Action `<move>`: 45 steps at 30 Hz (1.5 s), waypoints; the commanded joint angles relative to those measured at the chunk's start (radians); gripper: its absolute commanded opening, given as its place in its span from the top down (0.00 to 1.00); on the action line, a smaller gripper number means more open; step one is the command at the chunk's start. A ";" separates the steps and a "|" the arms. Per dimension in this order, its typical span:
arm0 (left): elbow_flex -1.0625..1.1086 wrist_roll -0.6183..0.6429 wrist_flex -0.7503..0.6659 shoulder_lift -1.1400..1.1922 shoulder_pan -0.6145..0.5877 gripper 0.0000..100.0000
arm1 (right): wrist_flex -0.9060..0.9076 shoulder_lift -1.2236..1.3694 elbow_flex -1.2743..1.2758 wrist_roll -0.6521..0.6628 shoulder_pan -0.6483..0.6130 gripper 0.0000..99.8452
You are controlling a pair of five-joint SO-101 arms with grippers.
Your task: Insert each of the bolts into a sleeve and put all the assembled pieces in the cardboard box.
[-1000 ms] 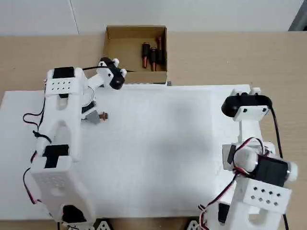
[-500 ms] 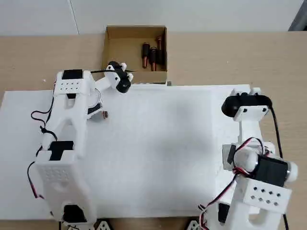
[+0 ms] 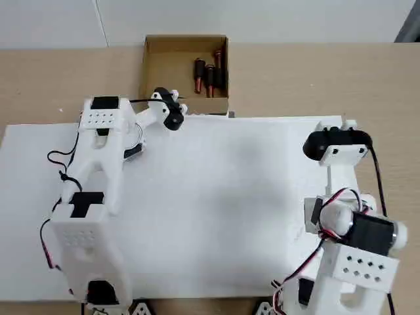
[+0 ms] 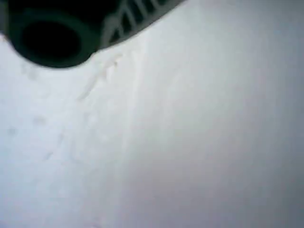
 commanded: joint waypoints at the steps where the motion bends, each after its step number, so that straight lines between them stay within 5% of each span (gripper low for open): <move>1: -0.088 -0.006 0.121 -0.041 0.020 1.00 | 0.008 -0.019 -0.026 0.008 0.002 0.99; 8: -0.245 0.150 0.353 -0.164 0.120 1.00 | 0.079 -0.019 -0.109 0.003 -0.061 0.99; 19: -0.263 0.457 0.331 -0.516 0.247 1.00 | 0.074 -0.051 -0.206 0.000 -0.074 1.00; 24: -0.255 0.717 0.322 -0.598 0.295 1.00 | -0.088 -0.168 -0.130 -0.008 -0.079 1.00; 29: -0.182 0.921 0.313 -0.644 0.331 1.00 | -0.326 -0.321 0.097 -0.155 -0.088 1.00; 34: -0.022 1.042 0.152 -0.726 0.330 1.00 | -0.467 -0.456 0.287 -0.209 -0.205 1.00; 45: 0.527 1.106 -0.308 -1.092 0.324 1.00 | -0.700 -0.575 0.583 -0.261 -0.348 1.00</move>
